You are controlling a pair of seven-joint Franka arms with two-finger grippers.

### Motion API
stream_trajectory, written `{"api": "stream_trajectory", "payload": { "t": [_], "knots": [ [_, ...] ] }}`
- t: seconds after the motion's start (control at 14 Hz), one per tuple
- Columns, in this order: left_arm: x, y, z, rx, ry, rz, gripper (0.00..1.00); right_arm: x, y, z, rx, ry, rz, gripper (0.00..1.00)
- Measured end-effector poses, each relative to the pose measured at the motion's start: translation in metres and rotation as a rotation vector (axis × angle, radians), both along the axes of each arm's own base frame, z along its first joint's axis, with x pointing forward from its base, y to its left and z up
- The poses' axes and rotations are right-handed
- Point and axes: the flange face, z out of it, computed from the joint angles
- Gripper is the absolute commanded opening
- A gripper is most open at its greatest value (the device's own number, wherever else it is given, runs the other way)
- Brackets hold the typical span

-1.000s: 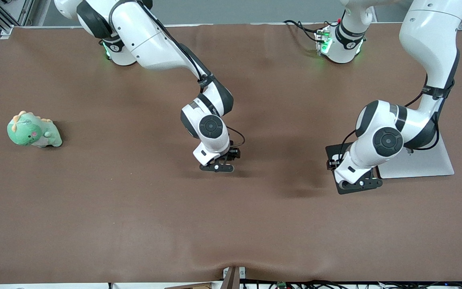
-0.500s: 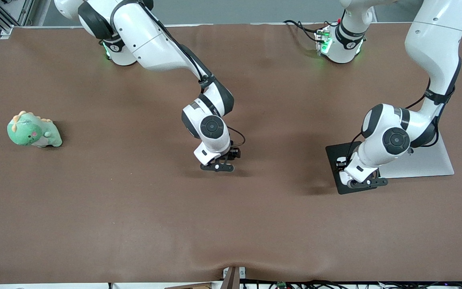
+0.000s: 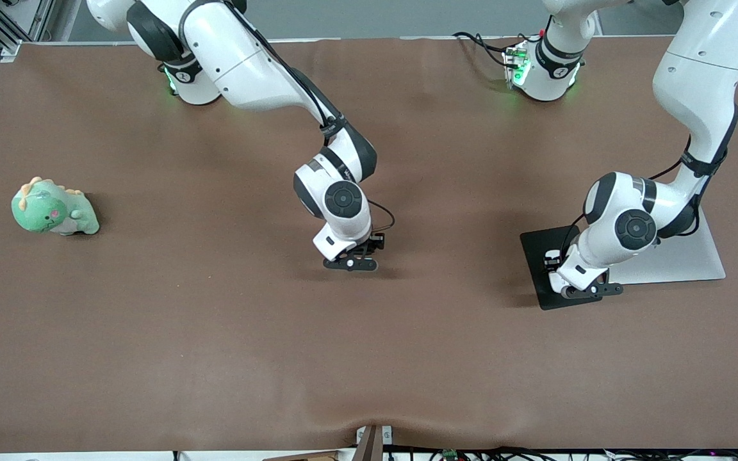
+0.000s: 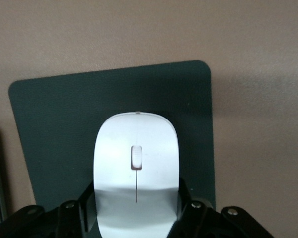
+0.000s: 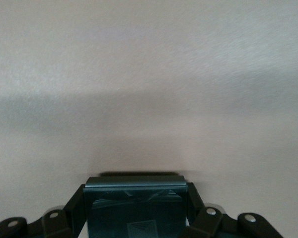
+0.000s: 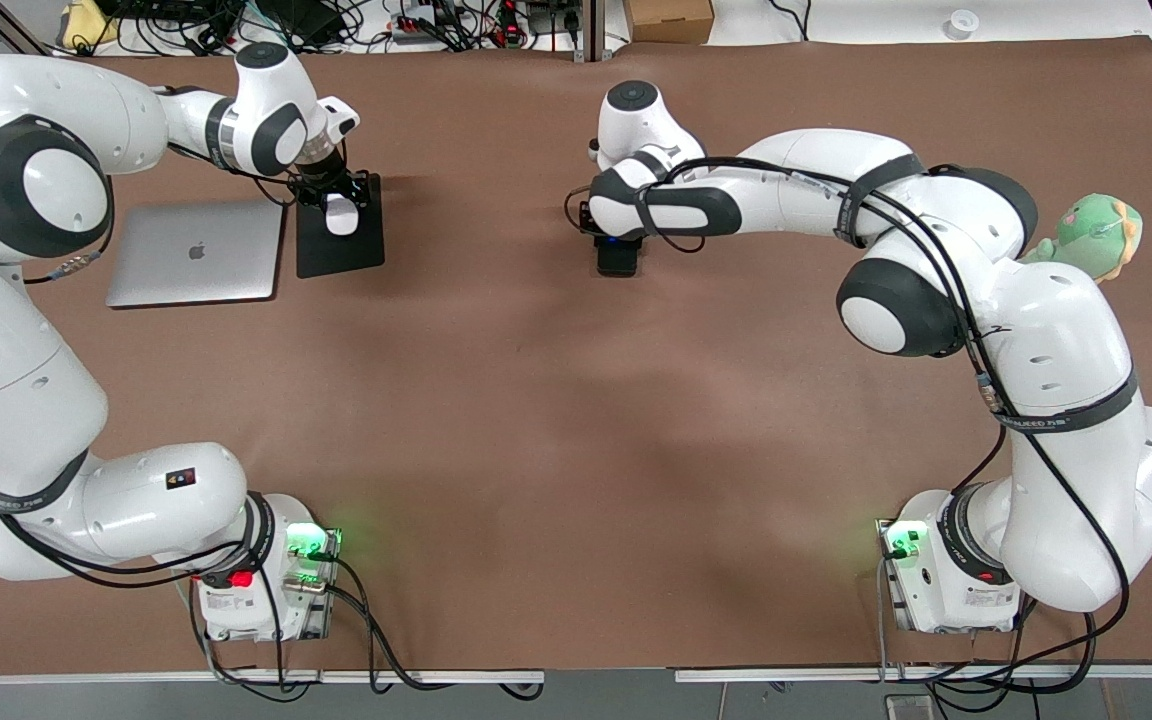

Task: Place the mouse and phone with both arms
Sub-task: 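Carry the mouse onto the black pad with the left gripper, then release the mouse and raise the left gripper while the right gripper carries the phone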

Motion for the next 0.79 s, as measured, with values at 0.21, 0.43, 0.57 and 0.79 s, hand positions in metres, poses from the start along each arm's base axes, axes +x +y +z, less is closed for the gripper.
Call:
{"api": "stream_trajectory", "payload": {
  "t": [0.21,0.43,0.57,0.79],
  "knots": [
    [0.000,0.004,-0.002,0.001,0.002,0.005,1.00,0.036,-0.054,0.063,0.018,-0.035,-0.066,0.00],
    [0.005,0.006,0.007,0.001,-0.018,0.009,1.00,0.063,-0.143,0.131,0.031,-0.052,-0.061,0.00],
    [0.018,0.008,0.037,0.012,-0.064,0.013,1.00,0.065,-0.203,0.159,0.032,-0.054,-0.018,0.00],
    [0.043,0.018,0.117,0.075,-0.077,0.039,1.00,0.063,-0.297,0.172,0.028,-0.043,0.023,0.00]
  ]
}}
